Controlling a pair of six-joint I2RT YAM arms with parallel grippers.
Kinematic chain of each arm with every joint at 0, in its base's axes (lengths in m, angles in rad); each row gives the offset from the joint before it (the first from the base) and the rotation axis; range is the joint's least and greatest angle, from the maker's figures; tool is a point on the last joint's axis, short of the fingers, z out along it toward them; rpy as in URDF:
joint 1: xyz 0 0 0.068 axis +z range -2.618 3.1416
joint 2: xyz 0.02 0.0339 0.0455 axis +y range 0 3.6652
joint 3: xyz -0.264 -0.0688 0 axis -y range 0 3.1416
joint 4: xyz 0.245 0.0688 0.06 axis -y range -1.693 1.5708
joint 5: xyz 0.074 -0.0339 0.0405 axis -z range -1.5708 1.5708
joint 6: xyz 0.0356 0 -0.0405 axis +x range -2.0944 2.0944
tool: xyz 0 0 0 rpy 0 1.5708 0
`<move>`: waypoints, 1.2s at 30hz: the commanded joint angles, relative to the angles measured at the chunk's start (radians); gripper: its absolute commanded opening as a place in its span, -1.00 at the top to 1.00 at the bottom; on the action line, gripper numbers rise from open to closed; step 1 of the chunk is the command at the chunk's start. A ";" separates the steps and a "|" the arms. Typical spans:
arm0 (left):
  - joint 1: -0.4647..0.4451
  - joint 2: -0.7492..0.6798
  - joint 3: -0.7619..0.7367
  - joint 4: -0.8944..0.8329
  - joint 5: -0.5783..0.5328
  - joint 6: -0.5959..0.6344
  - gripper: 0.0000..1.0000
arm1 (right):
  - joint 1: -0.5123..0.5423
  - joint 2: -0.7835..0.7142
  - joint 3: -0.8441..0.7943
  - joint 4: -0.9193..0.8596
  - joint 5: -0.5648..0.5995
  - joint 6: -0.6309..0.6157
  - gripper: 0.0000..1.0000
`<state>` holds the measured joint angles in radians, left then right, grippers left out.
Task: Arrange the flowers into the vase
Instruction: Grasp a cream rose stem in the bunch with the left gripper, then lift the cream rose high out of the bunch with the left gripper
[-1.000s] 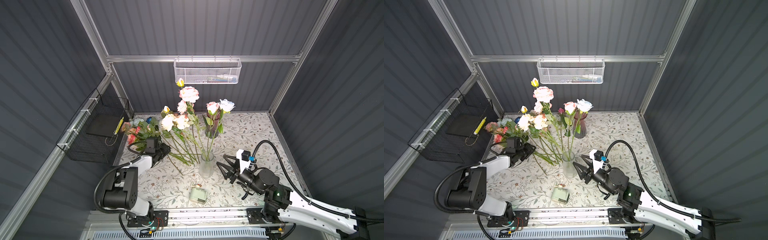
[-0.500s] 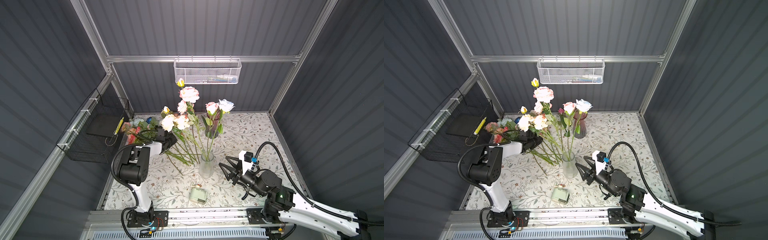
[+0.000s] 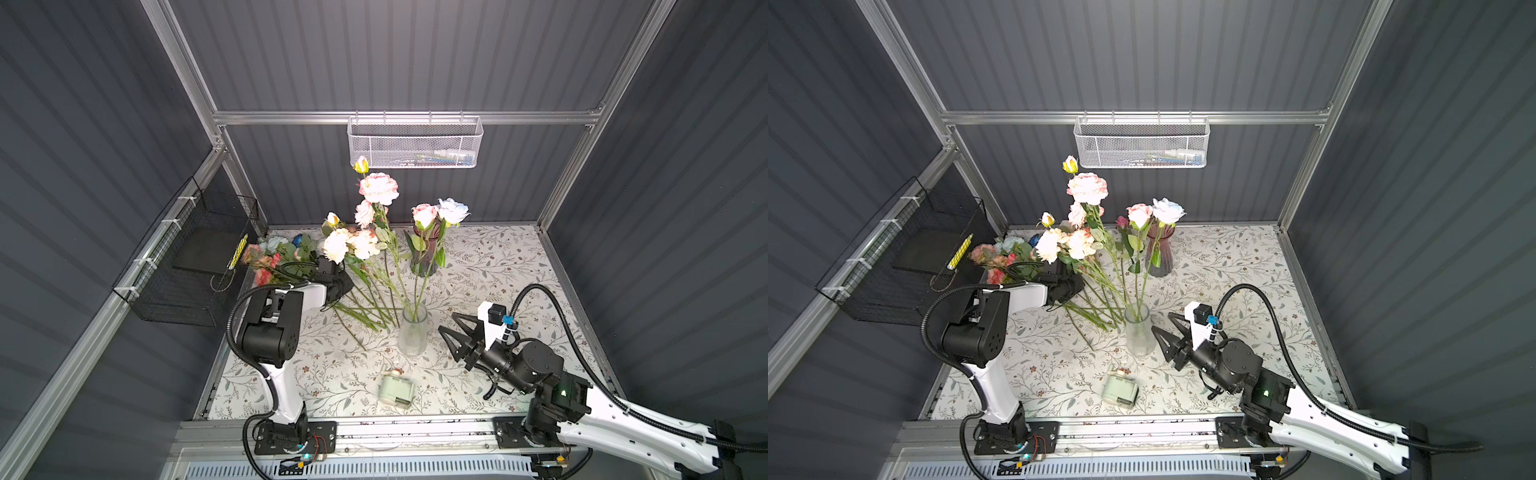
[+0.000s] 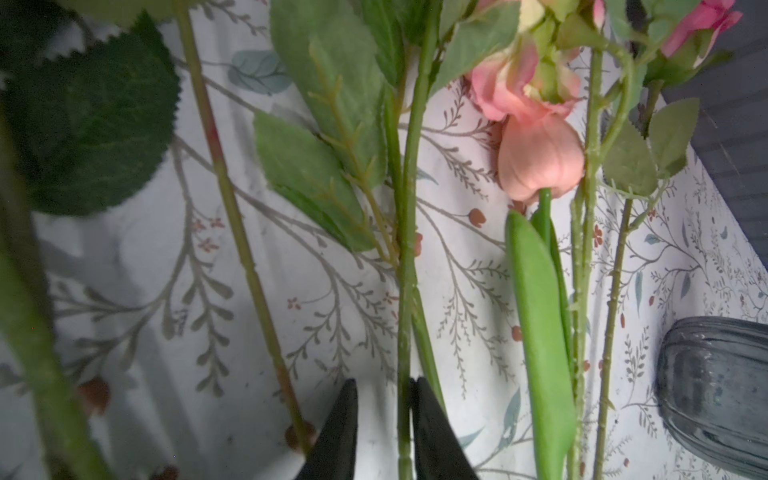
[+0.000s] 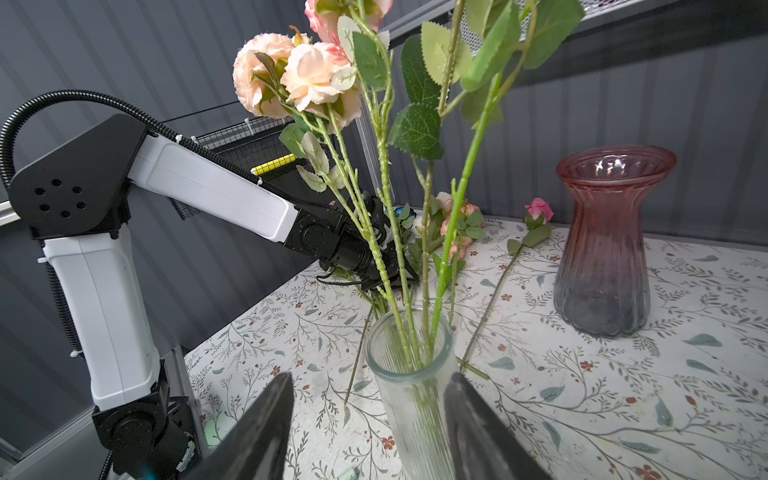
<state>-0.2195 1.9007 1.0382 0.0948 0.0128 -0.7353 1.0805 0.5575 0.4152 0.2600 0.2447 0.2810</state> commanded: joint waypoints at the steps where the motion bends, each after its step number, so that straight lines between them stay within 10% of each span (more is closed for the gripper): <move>1: -0.007 0.023 0.015 -0.004 -0.008 0.016 0.51 | 0.003 -0.011 -0.008 0.002 0.021 0.003 -0.21; 10: -0.015 -0.005 -0.018 0.070 0.002 0.006 1.00 | 0.004 -0.011 -0.006 -0.004 0.022 0.006 -0.20; 36: -0.015 -0.846 -0.151 -0.124 -0.371 0.121 1.00 | 0.004 -0.014 0.022 -0.002 0.017 -0.010 -0.21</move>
<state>-0.2306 1.1458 0.8978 0.0261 -0.2993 -0.6563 1.0805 0.5442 0.4156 0.2573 0.2584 0.2806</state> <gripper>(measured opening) 0.056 0.605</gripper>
